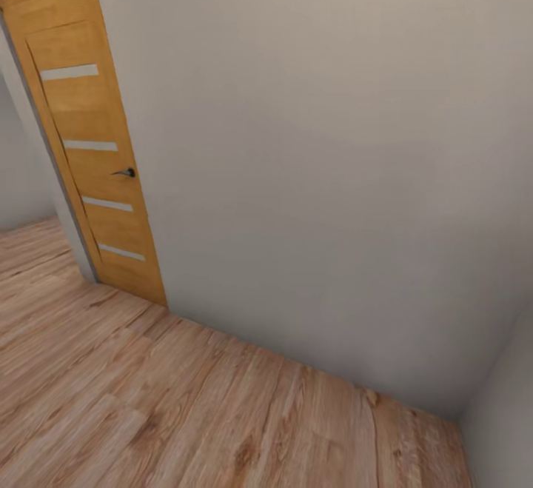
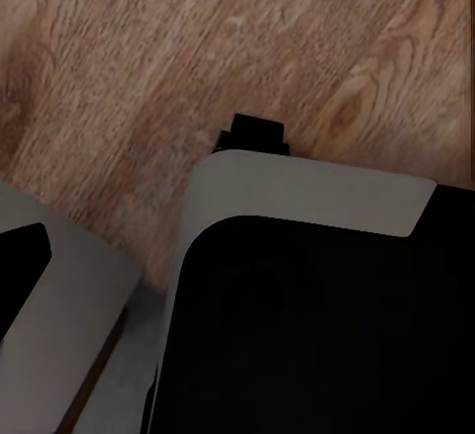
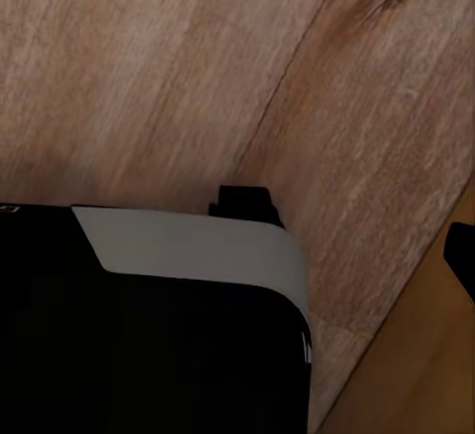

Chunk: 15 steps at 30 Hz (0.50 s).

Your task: Move the two storage containers from the living room to the garage. In the garage, place one container on the floor and stack the other container on top of it (either order is fine).

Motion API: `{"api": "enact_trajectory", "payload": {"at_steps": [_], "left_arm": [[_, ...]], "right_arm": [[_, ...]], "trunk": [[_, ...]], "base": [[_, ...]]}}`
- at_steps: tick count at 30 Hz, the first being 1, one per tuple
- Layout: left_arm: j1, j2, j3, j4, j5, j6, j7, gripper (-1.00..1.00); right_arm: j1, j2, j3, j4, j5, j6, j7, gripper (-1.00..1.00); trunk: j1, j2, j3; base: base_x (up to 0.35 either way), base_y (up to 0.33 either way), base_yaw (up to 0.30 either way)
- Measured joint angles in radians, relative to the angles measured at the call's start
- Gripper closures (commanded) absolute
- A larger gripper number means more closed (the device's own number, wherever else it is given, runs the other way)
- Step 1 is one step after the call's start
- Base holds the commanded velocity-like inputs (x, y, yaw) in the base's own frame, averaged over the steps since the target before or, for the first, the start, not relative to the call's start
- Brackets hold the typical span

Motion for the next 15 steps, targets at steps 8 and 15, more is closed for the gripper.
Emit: {"api": "enact_trajectory", "payload": {"at_steps": [8,15], "left_arm": [[0.0,0.0,0.0,0.0,0.0,-0.001,0.0,-1.0],[0.0,0.0,0.0,0.0,0.0,-0.001,0.0,-1.0]], "right_arm": [[0.0,0.0,0.0,0.0,0.0,0.0,-0.001,-1.0],[0.0,0.0,0.0,0.0,0.0,-0.001,-0.001,-1.0]], "trunk": [[0.0,0.0,0.0],[0.0,0.0,0.0]], "base": [[0.243,0.0,0.122],[0.244,0.0,0.259]]}}
